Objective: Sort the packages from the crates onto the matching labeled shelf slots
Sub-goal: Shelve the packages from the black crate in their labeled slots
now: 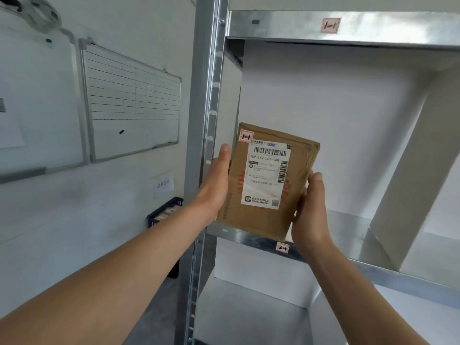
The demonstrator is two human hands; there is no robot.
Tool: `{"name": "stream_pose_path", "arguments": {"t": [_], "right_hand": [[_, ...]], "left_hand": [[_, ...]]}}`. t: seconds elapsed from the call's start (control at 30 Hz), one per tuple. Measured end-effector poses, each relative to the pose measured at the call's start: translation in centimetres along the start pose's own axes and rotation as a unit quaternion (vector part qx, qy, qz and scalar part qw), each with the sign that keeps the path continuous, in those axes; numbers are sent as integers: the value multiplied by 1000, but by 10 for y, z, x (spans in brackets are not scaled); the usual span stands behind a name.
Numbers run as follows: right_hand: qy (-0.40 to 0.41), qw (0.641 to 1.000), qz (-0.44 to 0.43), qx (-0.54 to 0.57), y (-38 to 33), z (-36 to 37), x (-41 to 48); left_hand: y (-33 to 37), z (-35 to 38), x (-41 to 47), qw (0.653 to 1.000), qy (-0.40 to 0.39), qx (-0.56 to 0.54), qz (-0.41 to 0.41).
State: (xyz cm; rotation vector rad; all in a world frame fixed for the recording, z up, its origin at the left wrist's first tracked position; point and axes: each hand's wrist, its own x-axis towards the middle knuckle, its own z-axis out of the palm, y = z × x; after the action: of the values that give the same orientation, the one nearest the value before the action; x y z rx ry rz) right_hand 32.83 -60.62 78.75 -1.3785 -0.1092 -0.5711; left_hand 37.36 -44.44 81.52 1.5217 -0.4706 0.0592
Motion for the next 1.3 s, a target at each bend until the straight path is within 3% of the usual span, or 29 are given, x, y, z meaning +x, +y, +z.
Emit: {"name": "stream_pose_path", "arguments": {"t": [0.63, 0.97, 1.13, 1.3], "right_hand": [[24, 998, -39, -37, 39, 5, 29], [29, 998, 34, -35, 36, 0, 18], [87, 995, -19, -52, 33, 1, 3], [91, 993, -60, -55, 26, 2, -13]], "left_hand": [[-37, 10, 37, 997, 38, -61, -11], [-32, 10, 19, 998, 48, -46, -13], [-35, 12, -1, 998, 40, -30, -36], [-23, 15, -30, 996, 62, -13, -61]]}}
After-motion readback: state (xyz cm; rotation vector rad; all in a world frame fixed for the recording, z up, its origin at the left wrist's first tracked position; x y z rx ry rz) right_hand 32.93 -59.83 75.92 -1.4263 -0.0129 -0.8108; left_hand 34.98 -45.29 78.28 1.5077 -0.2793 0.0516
